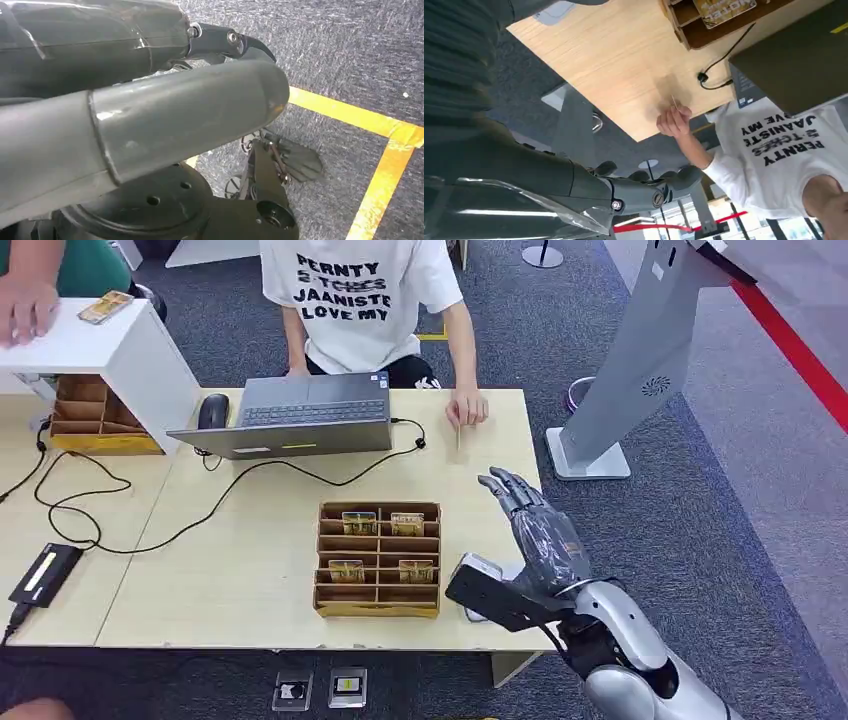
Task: Pass the card to the sensor for recognition and then transmit it.
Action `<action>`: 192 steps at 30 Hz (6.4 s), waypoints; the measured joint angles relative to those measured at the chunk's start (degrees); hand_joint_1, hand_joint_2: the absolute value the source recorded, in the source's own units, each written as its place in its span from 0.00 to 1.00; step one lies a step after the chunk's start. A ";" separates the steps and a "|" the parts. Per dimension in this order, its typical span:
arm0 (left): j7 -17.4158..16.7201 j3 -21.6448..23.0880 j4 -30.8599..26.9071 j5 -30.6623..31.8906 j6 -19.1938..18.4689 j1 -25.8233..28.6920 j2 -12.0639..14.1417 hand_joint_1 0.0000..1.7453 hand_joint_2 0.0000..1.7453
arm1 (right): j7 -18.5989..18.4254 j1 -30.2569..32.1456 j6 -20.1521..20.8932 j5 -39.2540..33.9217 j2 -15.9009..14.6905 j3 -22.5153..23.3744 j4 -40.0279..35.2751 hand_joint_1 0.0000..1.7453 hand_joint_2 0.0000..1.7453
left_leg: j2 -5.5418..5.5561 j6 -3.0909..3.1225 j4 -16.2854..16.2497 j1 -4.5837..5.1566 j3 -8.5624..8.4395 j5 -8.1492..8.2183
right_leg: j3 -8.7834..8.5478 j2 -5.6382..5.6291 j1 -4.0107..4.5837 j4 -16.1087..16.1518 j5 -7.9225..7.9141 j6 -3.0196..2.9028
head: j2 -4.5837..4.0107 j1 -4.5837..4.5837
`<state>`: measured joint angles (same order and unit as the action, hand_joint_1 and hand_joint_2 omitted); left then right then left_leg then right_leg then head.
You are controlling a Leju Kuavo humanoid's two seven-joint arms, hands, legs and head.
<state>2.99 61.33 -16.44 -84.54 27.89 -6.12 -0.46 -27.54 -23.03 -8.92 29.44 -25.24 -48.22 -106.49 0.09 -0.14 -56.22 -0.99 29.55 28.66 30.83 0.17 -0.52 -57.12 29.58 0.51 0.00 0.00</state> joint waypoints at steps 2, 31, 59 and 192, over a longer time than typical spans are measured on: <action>-0.11 0.00 -0.18 -0.04 0.00 0.00 0.09 0.00 0.00 | 0.11 -0.38 0.02 -0.50 0.02 -0.59 0.02 0.07 1.00 | 0.00 0.00 0.00 0.00 0.01 0.00 | 0.00 0.00 0.00 0.00 0.00 0.00 | 0.00 0.00; -1.20 0.26 -1.05 -0.09 0.35 -1.14 0.55 0.00 0.00 | 2.10 -4.87 -0.39 -5.13 2.45 -7.21 5.73 0.45 1.00 | 0.01 0.00 0.00 0.00 0.01 0.00 | 0.00 0.00 0.01 -0.01 0.00 0.00 | 0.00 0.00; -2.45 0.63 -1.55 -1.33 0.79 -1.54 0.70 0.00 0.00 | 5.12 -7.83 1.44 -8.00 7.69 -11.43 16.59 0.49 1.00 | 0.01 0.00 0.00 -0.01 0.01 -0.01 | -0.01 0.01 0.01 -0.02 0.00 0.00 | 0.00 0.00; -2.25 5.38 -2.43 0.44 1.05 -3.61 0.04 0.00 0.00 | 1.75 -12.87 9.18 8.39 13.35 -15.34 29.88 0.44 1.00 | 0.00 0.00 0.00 -0.01 -0.03 -0.01 | 0.00 -0.04 0.01 -0.03 0.00 0.00 | 0.00 0.00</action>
<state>0.74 66.71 -18.86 -84.11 28.94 -9.73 -0.42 -25.79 -35.89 0.26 37.83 -11.89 -63.56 -76.61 0.09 -0.14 -56.23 -0.99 29.53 28.65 30.83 0.12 -0.51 -57.15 29.58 0.51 0.00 0.00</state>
